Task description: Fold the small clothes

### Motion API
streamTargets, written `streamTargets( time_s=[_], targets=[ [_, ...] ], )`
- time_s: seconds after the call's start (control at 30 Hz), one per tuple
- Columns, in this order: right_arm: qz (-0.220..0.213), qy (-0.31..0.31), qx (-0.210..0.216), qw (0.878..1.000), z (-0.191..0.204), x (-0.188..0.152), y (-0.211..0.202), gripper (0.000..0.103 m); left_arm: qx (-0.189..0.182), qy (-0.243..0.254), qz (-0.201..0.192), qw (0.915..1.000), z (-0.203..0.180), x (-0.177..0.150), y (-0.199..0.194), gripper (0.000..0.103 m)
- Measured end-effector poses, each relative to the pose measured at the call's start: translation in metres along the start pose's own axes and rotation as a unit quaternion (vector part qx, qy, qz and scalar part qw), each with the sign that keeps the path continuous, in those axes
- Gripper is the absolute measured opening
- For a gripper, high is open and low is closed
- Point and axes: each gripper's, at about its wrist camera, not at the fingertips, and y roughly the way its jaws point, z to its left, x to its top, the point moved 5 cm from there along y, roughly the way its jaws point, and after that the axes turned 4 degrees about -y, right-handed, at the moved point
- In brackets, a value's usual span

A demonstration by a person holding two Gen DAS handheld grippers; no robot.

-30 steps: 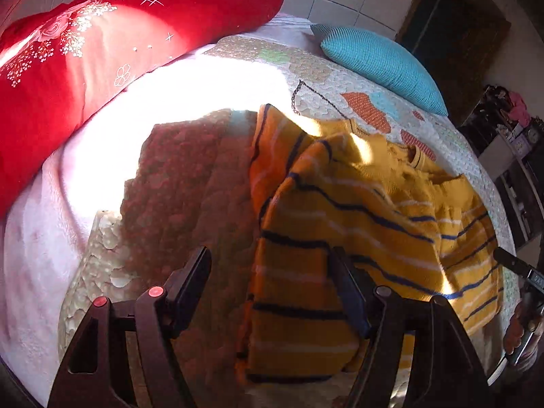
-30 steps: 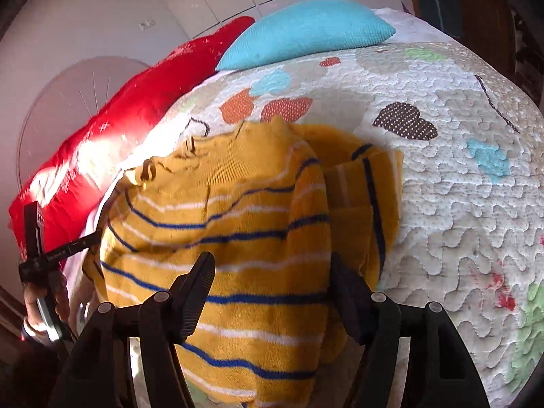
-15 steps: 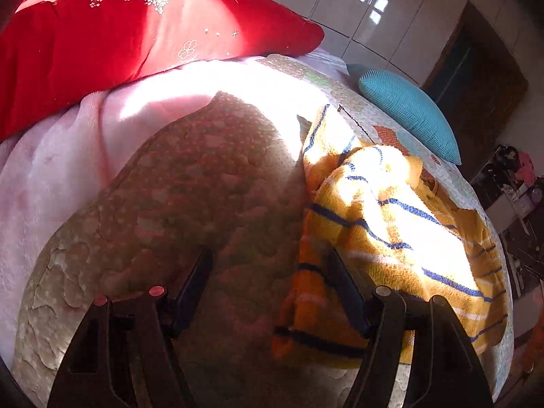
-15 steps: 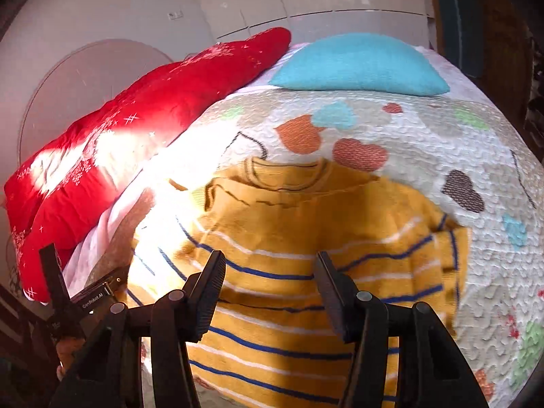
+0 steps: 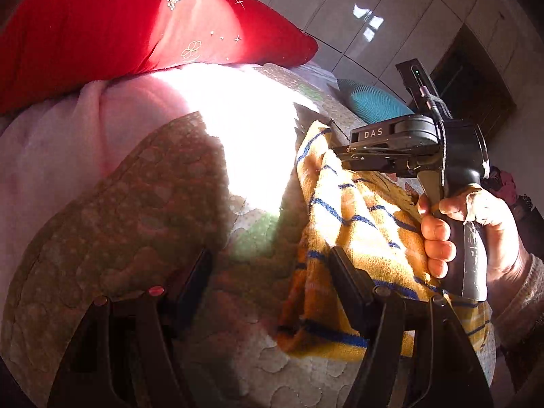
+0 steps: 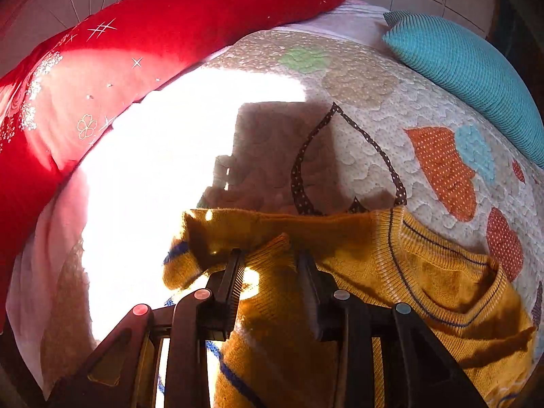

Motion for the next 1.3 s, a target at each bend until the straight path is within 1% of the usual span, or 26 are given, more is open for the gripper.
streamTargets(
  time_s=[0.03,0.07,0.1,0.13,0.23,0.3,0.33,0.37,0.47,0.53,0.57,0.63,0.67,0.7,0.73,0.77,0.8,0.9,0.97,1.03,1.07,1.1,1.13,1.17,1.23,1.3],
  targets=[
    [0.011,-0.008,0.000,1.000,0.005,0.003,0.005,0.041,-0.002,-0.001,0.000,1.0000,0.000,0.000,0.000,0.070],
    [0.018,-0.016,-0.010,1.000,0.008,0.005,0.007,0.041,-0.003,-0.002,0.000,1.0000,0.001,0.000,-0.001,0.070],
    [0.016,-0.024,-0.018,0.999,0.010,0.006,0.005,0.041,-0.005,-0.004,-0.001,1.0000,0.001,0.000,-0.001,0.070],
    [0.010,-0.026,-0.014,1.000,0.012,0.007,-0.002,0.041,-0.007,-0.005,-0.001,1.0000,0.001,-0.001,-0.001,0.070],
    [-0.023,-0.006,0.018,1.000,-0.001,0.000,-0.039,0.043,-0.018,-0.013,-0.003,0.9997,0.004,-0.001,-0.003,0.070],
    [-0.043,0.006,0.036,0.998,-0.021,-0.017,-0.071,0.047,-0.024,-0.017,-0.003,0.9996,0.005,-0.001,-0.003,0.070],
    [-0.046,0.010,0.037,0.998,-0.033,-0.029,-0.085,0.053,-0.025,-0.018,-0.002,0.9995,0.005,0.000,-0.003,0.070],
    [-0.046,0.016,0.037,0.998,-0.047,-0.044,-0.096,0.055,-0.025,-0.018,-0.002,0.9995,0.005,0.000,-0.003,0.070],
    [-0.039,0.041,0.018,0.998,-0.103,-0.097,-0.121,0.055,-0.023,-0.017,-0.002,0.9996,0.004,0.000,-0.002,0.070],
    [-0.022,0.066,0.003,0.998,-0.146,-0.132,-0.121,0.055,-0.019,-0.015,0.000,0.9997,0.004,0.001,-0.001,0.070],
    [-0.008,0.087,-0.015,0.996,-0.171,-0.149,-0.119,0.055,-0.017,-0.013,0.001,0.9998,0.003,0.001,0.000,0.070],
    [0.015,0.138,-0.079,0.987,-0.227,-0.179,-0.116,0.054,-0.012,-0.010,0.003,0.9999,0.003,0.001,0.001,0.070],
    [0.016,0.173,-0.098,0.980,-0.253,-0.191,-0.119,0.054,-0.010,-0.009,0.004,0.9999,0.003,0.001,0.001,0.070],
    [0.006,0.213,-0.102,0.972,-0.275,-0.204,-0.127,0.054,-0.008,-0.008,0.005,0.9999,0.002,0.000,0.002,0.070],
    [-0.013,0.244,-0.084,0.966,-0.287,-0.213,-0.138,0.055,-0.006,-0.007,0.005,0.9999,0.003,0.000,0.002,0.070],
    [-0.031,0.258,-0.062,0.964,-0.292,-0.220,-0.149,0.055,-0.005,-0.007,0.006,1.0000,0.003,0.000,0.002,0.070],
    [-0.048,0.258,-0.049,0.964,-0.288,-0.225,-0.161,0.055,-0.003,-0.005,0.007,1.0000,0.002,0.000,0.003,0.070],
    [-0.091,0.220,-0.029,0.971,-0.258,-0.238,-0.192,0.055,0.004,0.000,0.008,1.0000,0.001,0.001,0.005,0.071],
    [-0.103,0.188,-0.010,0.977,-0.232,-0.247,-0.199,0.055,0.007,0.002,0.009,0.9999,0.000,0.001,0.006,0.071],
    [-0.097,0.170,0.026,0.980,-0.211,-0.264,-0.194,0.055,0.009,0.003,0.010,0.9999,0.000,0.001,0.006,0.071],
    [-0.086,0.166,0.030,0.982,-0.208,-0.271,-0.186,0.055,0.010,0.004,0.011,0.9999,0.000,0.001,0.007,0.071],
    [-0.069,0.167,0.017,0.983,-0.211,-0.280,-0.175,0.055,0.011,0.004,0.011,0.9999,0.000,0.001,0.007,0.071],
    [-0.050,0.172,-0.001,0.984,-0.218,-0.288,-0.164,0.059,0.012,0.005,0.012,0.9998,-0.001,0.001,0.007,0.071],
    [-0.040,0.184,-0.002,0.982,-0.225,-0.296,-0.155,0.069,0.014,0.006,0.012,0.9998,-0.001,0.001,0.007,0.071],
    [-0.051,0.220,0.011,0.974,-0.238,-0.303,-0.157,0.070,0.014,0.007,0.012,0.9998,-0.001,0.001,0.008,0.071],
    [-0.053,0.227,-0.017,0.972,-0.236,-0.298,-0.171,0.070,0.012,0.006,0.012,0.9998,-0.001,0.001,0.008,0.071]
  ],
)
